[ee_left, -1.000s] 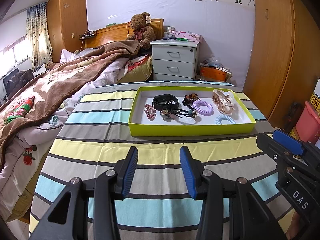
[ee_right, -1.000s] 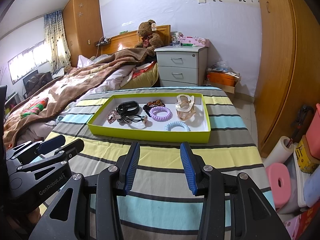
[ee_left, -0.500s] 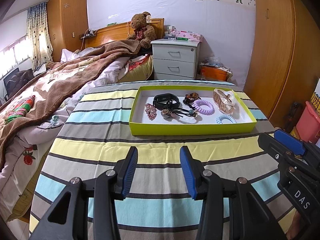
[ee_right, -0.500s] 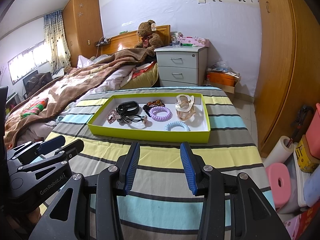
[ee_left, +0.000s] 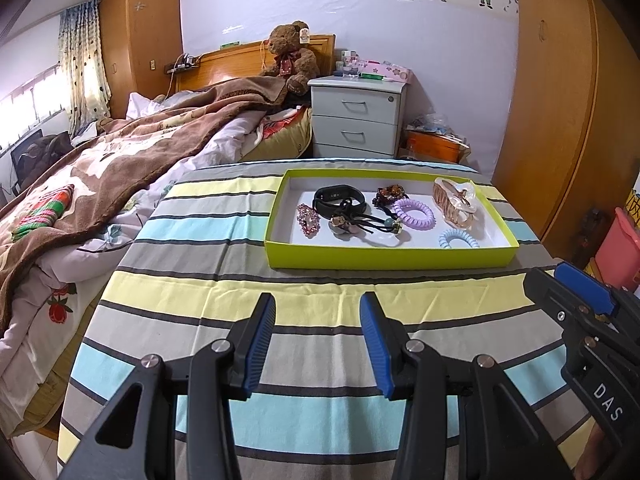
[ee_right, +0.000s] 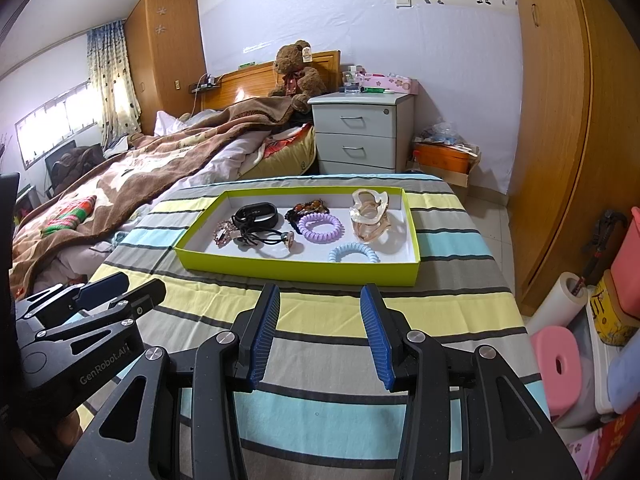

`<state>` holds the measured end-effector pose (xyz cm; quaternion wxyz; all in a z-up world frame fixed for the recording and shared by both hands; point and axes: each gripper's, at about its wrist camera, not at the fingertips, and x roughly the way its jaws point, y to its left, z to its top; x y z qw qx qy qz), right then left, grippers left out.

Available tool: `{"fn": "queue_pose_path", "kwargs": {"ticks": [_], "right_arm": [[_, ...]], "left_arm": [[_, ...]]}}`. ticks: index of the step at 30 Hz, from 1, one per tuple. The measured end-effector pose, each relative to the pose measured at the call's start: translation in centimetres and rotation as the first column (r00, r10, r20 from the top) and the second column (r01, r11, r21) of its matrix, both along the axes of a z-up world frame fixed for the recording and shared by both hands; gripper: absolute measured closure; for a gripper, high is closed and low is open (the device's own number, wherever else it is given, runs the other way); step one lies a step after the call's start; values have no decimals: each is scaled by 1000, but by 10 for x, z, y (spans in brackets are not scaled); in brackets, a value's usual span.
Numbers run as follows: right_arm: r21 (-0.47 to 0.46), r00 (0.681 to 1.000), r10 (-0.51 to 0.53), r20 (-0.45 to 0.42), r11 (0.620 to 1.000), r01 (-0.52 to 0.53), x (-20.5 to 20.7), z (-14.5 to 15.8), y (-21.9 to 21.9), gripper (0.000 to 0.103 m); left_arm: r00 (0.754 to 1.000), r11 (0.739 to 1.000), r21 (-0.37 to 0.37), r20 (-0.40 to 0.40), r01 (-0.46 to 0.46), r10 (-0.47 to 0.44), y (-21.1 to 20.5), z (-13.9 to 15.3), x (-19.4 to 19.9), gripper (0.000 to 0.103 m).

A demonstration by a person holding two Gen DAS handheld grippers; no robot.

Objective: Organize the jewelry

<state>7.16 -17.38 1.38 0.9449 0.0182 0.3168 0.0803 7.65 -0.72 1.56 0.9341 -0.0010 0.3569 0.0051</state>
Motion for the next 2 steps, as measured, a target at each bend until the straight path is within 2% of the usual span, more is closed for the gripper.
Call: {"fn": "queue_pose_path", "kwargs": {"ticks": [2], "right_arm": [[1, 1000, 0, 0, 1000, 0, 0, 0, 0, 60]], "left_arm": [[1000, 1000, 1, 1, -2, 2, 0, 0, 0, 57]]}}
